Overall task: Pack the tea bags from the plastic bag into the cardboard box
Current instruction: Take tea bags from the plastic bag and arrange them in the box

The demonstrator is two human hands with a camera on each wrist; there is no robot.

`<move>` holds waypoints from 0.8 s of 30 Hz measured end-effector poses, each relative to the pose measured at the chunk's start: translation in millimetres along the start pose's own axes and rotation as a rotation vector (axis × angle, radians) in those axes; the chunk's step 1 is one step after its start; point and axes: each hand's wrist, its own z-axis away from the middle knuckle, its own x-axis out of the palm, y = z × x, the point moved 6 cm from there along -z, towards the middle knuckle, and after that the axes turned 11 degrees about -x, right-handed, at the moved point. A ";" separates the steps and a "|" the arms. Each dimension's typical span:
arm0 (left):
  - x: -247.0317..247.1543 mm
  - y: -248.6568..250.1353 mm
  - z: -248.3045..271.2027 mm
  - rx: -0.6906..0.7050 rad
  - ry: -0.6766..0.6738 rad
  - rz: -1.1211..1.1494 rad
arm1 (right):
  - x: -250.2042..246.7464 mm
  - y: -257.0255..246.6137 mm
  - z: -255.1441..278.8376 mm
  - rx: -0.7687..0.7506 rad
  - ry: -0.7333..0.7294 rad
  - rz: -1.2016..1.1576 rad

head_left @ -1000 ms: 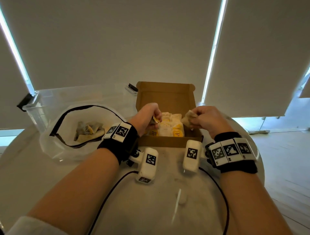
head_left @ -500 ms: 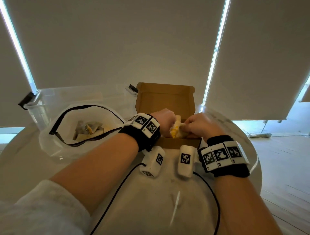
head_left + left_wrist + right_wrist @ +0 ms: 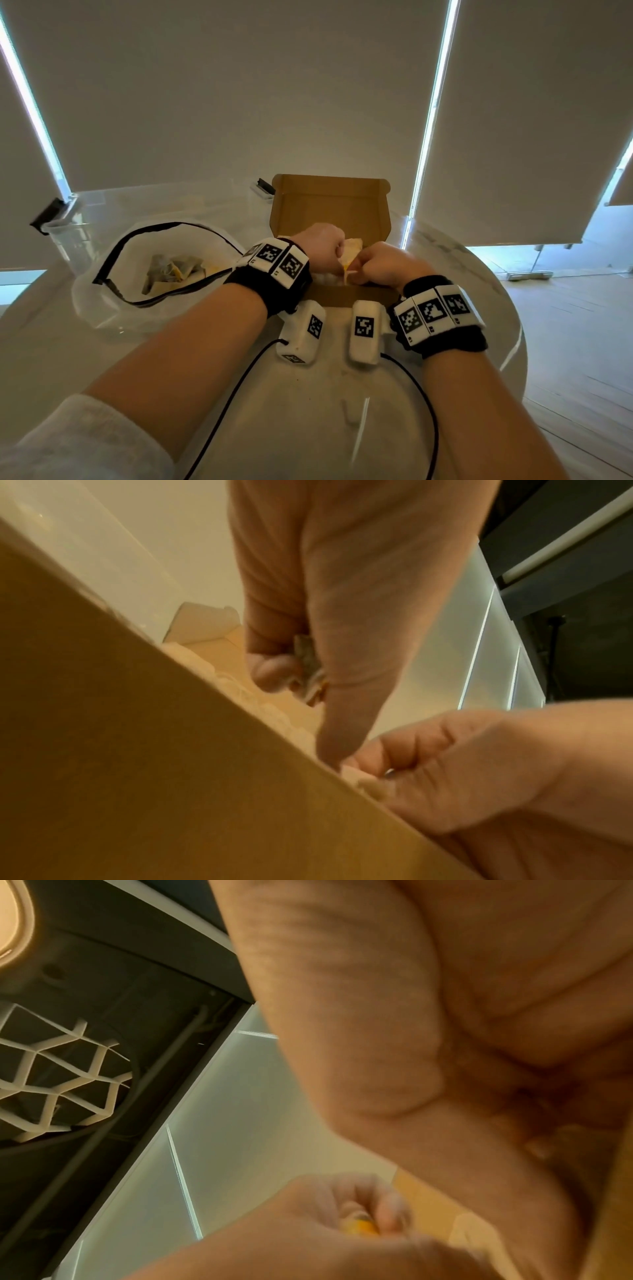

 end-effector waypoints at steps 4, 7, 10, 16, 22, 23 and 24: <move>-13.4 -20.2 12.3 -0.096 0.094 0.551 | -1.2 1.3 -1.5 -0.012 0.056 -0.043; -2.8 -33.2 20.6 -0.236 -0.037 1.144 | -14.1 3.0 4.9 -0.017 0.163 -0.133; 3.0 -39.7 26.9 -0.257 -0.063 1.457 | -36.9 -0.3 18.5 -0.064 0.437 -0.258; 1.5 -42.0 38.0 -0.245 -0.015 1.537 | -16.5 -41.6 24.0 -0.228 0.338 -0.561; -0.9 -31.7 45.3 -0.184 -0.023 1.502 | 2.9 -51.6 21.2 -0.220 0.290 -0.819; -1.1 -32.4 45.0 -0.198 -0.045 1.610 | 1.1 -50.0 21.3 -0.210 0.300 -0.858; -2.5 -34.0 45.2 -0.207 -0.055 1.703 | -0.5 -48.4 21.0 -0.205 0.306 -0.887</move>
